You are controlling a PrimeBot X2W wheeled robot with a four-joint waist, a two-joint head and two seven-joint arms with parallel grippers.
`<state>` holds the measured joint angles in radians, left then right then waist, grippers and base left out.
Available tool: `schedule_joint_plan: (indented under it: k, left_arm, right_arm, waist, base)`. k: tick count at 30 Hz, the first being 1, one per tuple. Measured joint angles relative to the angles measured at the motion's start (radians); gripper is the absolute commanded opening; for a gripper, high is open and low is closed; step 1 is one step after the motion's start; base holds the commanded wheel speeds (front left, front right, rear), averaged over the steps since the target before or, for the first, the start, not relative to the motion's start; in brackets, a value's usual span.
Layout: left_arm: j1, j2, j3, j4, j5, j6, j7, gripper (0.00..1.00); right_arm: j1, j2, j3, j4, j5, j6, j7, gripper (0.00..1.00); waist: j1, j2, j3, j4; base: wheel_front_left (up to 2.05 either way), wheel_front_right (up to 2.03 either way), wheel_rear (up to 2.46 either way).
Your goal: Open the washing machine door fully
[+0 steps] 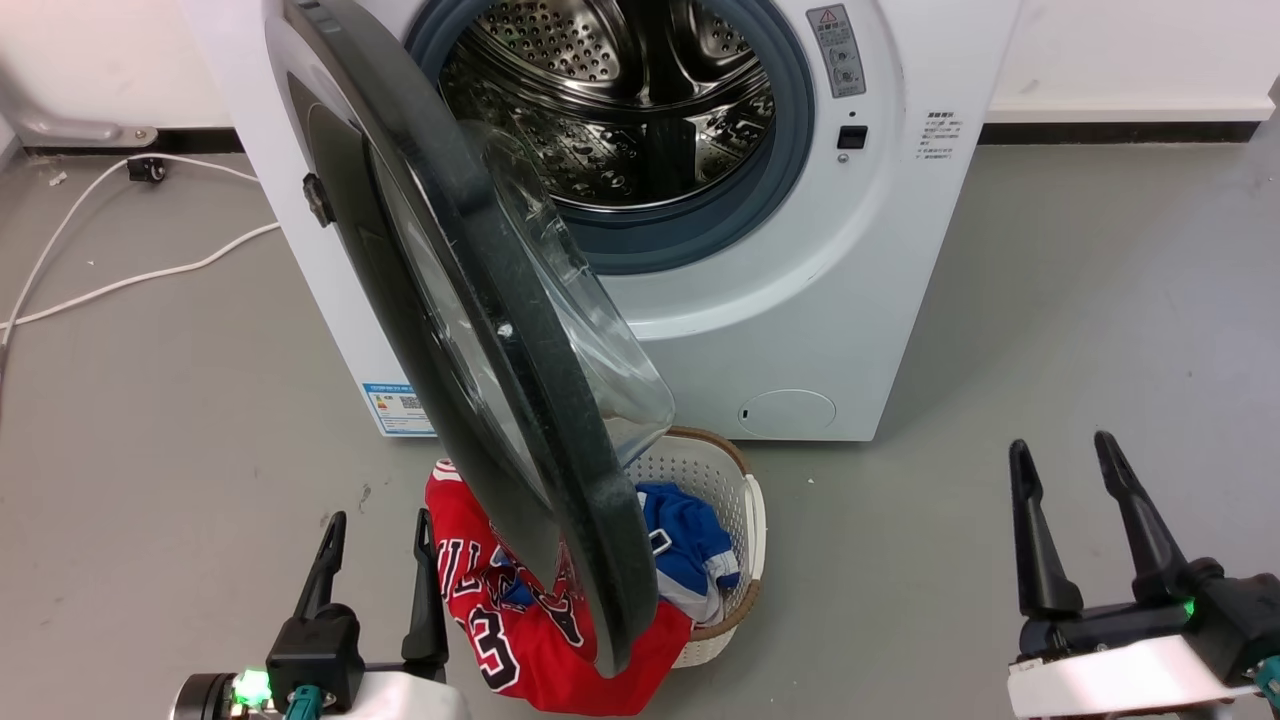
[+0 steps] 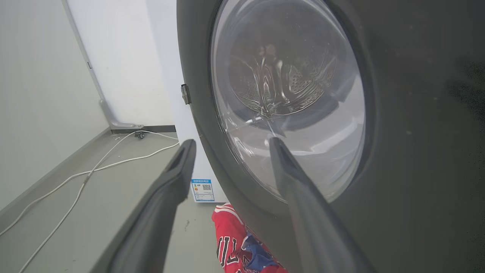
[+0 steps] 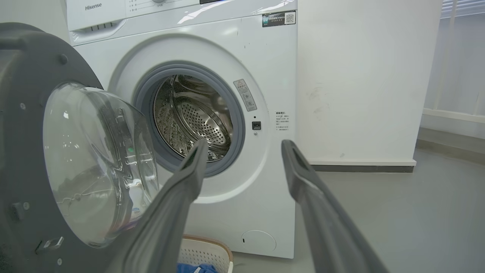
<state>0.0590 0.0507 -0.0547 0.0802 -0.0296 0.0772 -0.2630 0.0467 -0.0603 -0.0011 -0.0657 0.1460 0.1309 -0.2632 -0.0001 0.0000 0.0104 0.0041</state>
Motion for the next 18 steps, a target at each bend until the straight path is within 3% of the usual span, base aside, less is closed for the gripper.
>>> schedule_joint_plan:
  k: [5,18]
  left_arm:
    - [0.0,0.0,0.0,0.0,0.0,-0.001,0.0,1.0]
    - [0.0,0.0,0.0,-0.007,0.011,-0.002,0.0,1.0]
  right_arm:
    - [0.033,0.007,-0.011,0.018,-0.062,0.0,0.0,1.0]
    - [0.06,0.009,-0.04,0.074,0.007,0.0,0.0,1.0]
  waist:
    - [0.0,0.0,0.001,0.003]
    - [0.0,0.0,-0.001,0.004]
  base:
    - [0.0,0.0,0.0]
    - [0.0,0.0,0.0]
